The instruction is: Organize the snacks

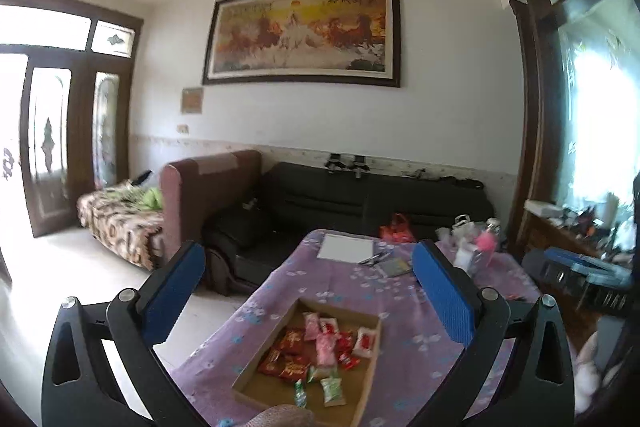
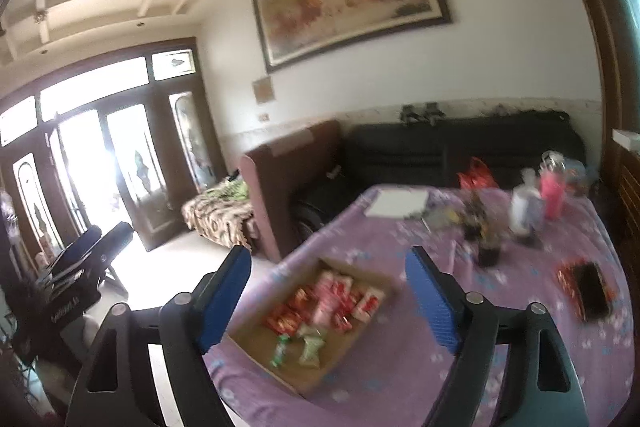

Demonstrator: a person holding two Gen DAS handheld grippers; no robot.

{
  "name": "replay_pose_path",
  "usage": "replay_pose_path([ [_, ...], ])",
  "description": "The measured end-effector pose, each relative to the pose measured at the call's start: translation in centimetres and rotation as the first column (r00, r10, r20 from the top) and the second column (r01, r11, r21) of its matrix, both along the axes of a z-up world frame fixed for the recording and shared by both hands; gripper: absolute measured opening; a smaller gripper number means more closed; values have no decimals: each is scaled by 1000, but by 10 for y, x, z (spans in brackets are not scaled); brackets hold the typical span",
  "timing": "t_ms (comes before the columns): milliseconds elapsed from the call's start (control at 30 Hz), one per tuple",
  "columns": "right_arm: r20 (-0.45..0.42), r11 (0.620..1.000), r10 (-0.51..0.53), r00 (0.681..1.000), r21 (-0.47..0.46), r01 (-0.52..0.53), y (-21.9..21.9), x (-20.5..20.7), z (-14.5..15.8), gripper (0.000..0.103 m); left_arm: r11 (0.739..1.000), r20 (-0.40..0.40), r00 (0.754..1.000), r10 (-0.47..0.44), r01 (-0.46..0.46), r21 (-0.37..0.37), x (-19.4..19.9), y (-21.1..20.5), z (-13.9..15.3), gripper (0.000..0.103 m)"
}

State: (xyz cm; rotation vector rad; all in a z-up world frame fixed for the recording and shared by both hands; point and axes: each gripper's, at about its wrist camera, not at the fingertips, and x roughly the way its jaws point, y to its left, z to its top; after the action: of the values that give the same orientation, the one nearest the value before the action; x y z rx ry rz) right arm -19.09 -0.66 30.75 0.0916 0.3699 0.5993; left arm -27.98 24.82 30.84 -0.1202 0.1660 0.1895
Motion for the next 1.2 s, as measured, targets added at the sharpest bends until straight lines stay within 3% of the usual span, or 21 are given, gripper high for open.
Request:
replay_pose_path([
  [100, -1, 1000, -17, 1000, -24, 17, 10, 8, 6, 88, 998, -50, 998, -48, 46, -42, 18, 18, 22, 103],
  [167, -30, 999, -10, 1000, -43, 8, 21, 18, -12, 88, 990, -78, 991, -104, 96, -104, 32, 29, 11, 103],
  [233, -74, 998, -22, 997, -57, 17, 29, 32, -40, 88, 975, -125, 980, -152, 128, -184, 49, 39, -15, 103],
  [333, -132, 994, -56, 990, -101, 43, 39, 50, -93, 88, 972, -227, 968, -105, 52, -228, 78, 46, -75, 103],
  [400, -163, 982, -104, 981, -173, 75, 51, 63, -131, 88, 977, -292, 956, -42, -21, -211, 96, 46, -120, 103],
  [500, -196, 953, -151, 969, -289, 90, 69, 79, -176, 88, 981, -404, 914, 38, -111, -157, 122, 47, -179, 103],
  [667, -235, 924, -155, 960, -379, 56, 99, 97, -217, 88, 969, -525, 849, 63, -178, -173, 149, 66, -231, 103],
  [833, -239, 914, -129, 962, -405, 22, 125, 101, -231, 88, 956, -576, 812, 98, -237, -172, 159, 81, -248, 103],
  [1200, -264, 898, -75, 962, -437, -50, 137, 96, -249, 88, 954, -614, 778, 132, -268, -135, 166, 80, -257, 103],
])
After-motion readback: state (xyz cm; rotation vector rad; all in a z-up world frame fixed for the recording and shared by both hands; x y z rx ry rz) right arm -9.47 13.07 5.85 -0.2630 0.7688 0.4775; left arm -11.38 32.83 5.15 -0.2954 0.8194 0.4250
